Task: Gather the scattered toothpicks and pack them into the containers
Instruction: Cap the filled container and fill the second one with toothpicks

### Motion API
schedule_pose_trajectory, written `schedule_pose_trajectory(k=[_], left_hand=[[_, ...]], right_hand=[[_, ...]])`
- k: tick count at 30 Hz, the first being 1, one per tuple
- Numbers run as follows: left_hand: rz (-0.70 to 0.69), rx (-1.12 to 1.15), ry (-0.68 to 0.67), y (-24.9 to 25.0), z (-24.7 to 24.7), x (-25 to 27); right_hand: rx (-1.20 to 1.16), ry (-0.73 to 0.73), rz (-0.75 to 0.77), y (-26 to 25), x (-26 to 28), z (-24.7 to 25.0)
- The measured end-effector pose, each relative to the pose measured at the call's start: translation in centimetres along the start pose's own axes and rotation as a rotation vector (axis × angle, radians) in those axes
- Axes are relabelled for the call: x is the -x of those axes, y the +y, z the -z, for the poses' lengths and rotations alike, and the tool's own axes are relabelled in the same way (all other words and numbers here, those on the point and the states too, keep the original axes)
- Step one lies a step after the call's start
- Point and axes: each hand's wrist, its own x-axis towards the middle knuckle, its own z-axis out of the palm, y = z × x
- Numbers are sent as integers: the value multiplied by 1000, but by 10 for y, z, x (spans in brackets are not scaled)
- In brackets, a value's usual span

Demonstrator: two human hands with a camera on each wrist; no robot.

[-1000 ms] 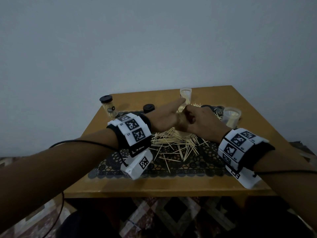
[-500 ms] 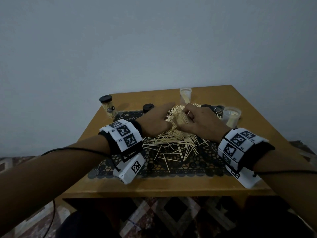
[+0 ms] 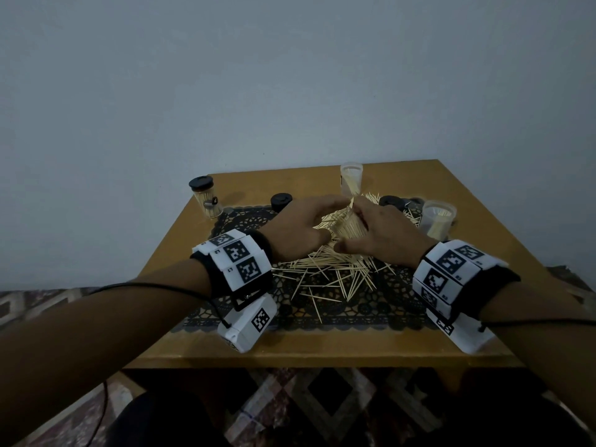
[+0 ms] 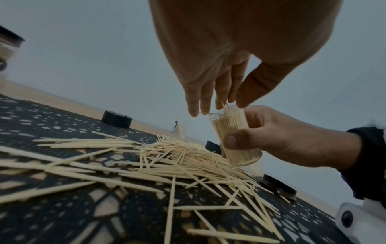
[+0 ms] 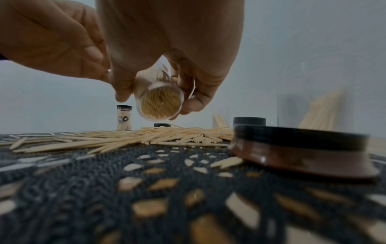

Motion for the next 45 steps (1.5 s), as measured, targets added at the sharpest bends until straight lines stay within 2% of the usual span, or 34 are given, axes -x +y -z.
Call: schedule_pose_trajectory(k=[3,7,10,15,19,24,27,30,33,37,41,45], left_hand=[[-19,-1,71,-6,1,0],[15,-8,86,-9,5,-1],[-15,89,104,-6,3,-2],[-21,226,36,2,-4,-1],[21,55,46,-1,-1,-4],[144,-155,-168,-4,-1,0],[173,-132,-117,-7,-1,1],[187,-15,-20,-8,0,3],[155,88,26,-2,0,5],[150,-17,18,0,-1,3],[147,-112,-106,-2,-4,6],[121,-159,-33,-5,-5,9]], right_hand=[[-18,-9,-12,1,-1,-1],[-36,-56,-27,2,-1,-2],[-55,-79,-37,4,-1,-2],[-110,-103,-30,2,0,-2],[-163,-139,-37,-1,0,-2],[-226,-115,-62,0,-2,-4],[-192,-57,-15,2,-2,-3],[-174,7,11,4,-2,-2],[-166,46,11,5,-2,-2],[-157,77,8,4,-2,-1],[-135,55,-38,5,-2,-1],[-123,66,-54,4,-1,0]])
